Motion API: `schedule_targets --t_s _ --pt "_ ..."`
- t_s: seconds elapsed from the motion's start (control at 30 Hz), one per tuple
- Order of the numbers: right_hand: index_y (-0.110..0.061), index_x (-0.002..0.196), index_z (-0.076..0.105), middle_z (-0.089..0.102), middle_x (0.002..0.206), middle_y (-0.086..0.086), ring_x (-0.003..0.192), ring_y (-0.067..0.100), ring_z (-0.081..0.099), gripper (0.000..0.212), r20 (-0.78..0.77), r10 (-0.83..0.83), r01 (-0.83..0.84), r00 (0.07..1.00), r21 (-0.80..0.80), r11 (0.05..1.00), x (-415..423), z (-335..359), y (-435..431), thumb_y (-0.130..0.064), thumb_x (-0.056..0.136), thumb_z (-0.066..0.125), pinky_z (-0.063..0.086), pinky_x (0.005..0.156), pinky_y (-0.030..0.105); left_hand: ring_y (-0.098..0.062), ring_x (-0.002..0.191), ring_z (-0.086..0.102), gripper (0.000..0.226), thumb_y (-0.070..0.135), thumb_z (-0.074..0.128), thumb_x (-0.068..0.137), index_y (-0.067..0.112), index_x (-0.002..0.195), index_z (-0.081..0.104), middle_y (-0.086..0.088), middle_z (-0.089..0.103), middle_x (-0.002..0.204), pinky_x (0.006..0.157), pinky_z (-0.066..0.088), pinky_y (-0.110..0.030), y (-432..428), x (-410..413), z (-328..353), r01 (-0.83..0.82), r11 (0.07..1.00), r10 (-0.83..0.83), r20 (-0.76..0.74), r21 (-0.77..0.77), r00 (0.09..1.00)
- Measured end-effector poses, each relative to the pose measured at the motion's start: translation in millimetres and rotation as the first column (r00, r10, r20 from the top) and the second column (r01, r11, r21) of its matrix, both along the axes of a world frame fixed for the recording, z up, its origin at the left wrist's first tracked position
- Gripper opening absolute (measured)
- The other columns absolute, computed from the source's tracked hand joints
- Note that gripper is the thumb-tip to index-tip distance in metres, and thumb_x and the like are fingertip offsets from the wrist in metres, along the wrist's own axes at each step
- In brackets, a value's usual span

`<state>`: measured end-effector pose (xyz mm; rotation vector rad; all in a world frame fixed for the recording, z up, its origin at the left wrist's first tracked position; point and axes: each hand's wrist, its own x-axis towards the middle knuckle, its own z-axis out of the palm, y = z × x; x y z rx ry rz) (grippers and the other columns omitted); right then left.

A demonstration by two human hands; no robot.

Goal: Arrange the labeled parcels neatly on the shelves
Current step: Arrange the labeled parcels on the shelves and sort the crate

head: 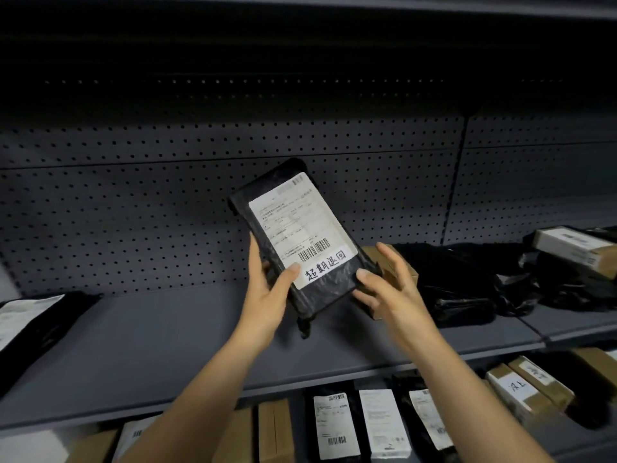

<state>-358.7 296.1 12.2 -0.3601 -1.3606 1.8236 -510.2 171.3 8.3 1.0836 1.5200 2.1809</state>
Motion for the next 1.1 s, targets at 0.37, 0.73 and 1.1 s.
schedule_targets --t_s 0.37,0.73,1.1 --pt "-0.034 0.134 0.050 0.066 0.125 -0.007 0.117 0.012 0.061 0.079 0.269 0.202 -0.256 0.942 0.184 0.949 3.8 -5.3 7.1 -0.015 0.066 0.086 0.052 0.091 0.027 0.010 0.127 0.043 0.075 0.011 0.059 0.094 0.038 0.152 0.019 0.030 0.042 0.139 0.100 0.042 -0.015 -5.1 -21.8 13.9 0.106 0.974 -0.145 -0.194 -0.202 0.970" --pt "-0.028 0.138 0.047 0.062 0.132 -0.004 0.123 0.015 0.058 0.083 0.123 0.077 -0.101 0.989 0.202 0.974 -10.2 -6.6 7.8 0.002 0.069 0.081 0.050 0.100 0.032 0.000 0.126 0.048 0.054 0.044 0.056 0.084 0.038 0.136 0.045 0.017 0.052 0.133 0.096 0.040 -0.009 -15.4 -36.1 27.9 -0.062 0.966 -0.044 -0.395 -0.251 0.917" --pt "-0.029 0.143 0.044 0.062 0.131 -0.003 0.117 0.016 0.061 0.092 0.137 -0.044 0.017 0.990 0.189 0.982 -2.9 -8.7 4.6 -0.018 0.062 0.087 0.055 0.081 0.029 -0.018 0.101 0.054 0.041 0.046 0.047 0.090 0.018 0.118 0.062 0.004 0.060 0.107 0.088 0.042 -0.035 -33.1 -73.1 17.7 -0.558 0.824 0.117 -0.936 -0.094 0.331"
